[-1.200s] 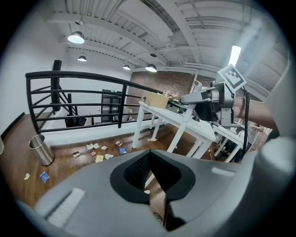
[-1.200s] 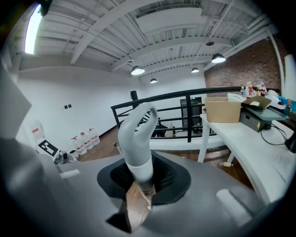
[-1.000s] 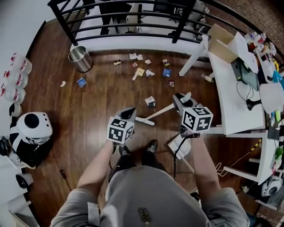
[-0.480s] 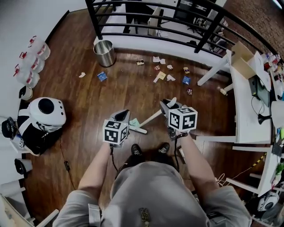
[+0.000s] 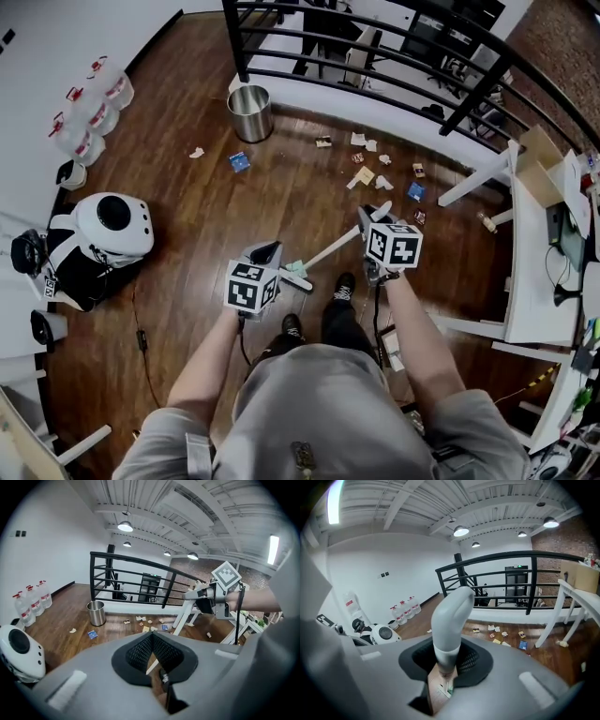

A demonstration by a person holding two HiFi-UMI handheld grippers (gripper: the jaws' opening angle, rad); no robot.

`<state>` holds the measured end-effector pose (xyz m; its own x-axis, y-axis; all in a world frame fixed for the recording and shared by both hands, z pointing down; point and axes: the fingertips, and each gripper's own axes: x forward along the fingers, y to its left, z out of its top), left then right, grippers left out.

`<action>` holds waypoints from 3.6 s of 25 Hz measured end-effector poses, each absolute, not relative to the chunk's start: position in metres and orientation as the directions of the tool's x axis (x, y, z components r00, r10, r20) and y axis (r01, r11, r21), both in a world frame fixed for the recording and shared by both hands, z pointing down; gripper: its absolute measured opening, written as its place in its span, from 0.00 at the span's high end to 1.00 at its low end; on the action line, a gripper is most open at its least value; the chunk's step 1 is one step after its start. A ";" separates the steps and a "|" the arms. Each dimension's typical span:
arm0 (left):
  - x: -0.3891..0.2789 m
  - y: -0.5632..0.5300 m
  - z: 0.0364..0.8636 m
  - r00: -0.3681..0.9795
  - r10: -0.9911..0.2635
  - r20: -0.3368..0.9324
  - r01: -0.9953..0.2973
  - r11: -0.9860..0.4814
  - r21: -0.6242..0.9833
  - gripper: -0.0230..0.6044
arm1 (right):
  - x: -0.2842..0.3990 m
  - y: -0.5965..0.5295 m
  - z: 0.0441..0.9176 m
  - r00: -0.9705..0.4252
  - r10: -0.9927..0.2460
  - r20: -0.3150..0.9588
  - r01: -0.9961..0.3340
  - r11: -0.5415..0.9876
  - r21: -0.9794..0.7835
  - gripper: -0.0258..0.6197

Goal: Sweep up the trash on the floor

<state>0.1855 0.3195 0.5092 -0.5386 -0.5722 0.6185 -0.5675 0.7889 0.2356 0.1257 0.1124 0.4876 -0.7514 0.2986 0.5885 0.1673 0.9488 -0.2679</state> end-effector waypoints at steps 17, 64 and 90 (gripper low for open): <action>0.053 0.145 0.495 -0.531 -0.553 0.642 -0.578 0.790 0.202 0.95 | -0.076 -0.074 0.488 -0.797 0.308 0.520 0.187 0.944 -0.272 0.86; -0.193 0.395 0.515 -0.545 -0.547 0.635 -0.524 0.814 0.250 0.95 | -0.276 0.173 0.395 -0.837 0.304 0.455 0.185 0.940 -0.288 0.86; -0.379 0.685 0.537 -0.512 -0.511 0.690 -0.502 0.830 0.242 0.95 | -0.461 0.465 0.457 -0.818 0.253 0.517 0.021 0.911 -0.413 0.85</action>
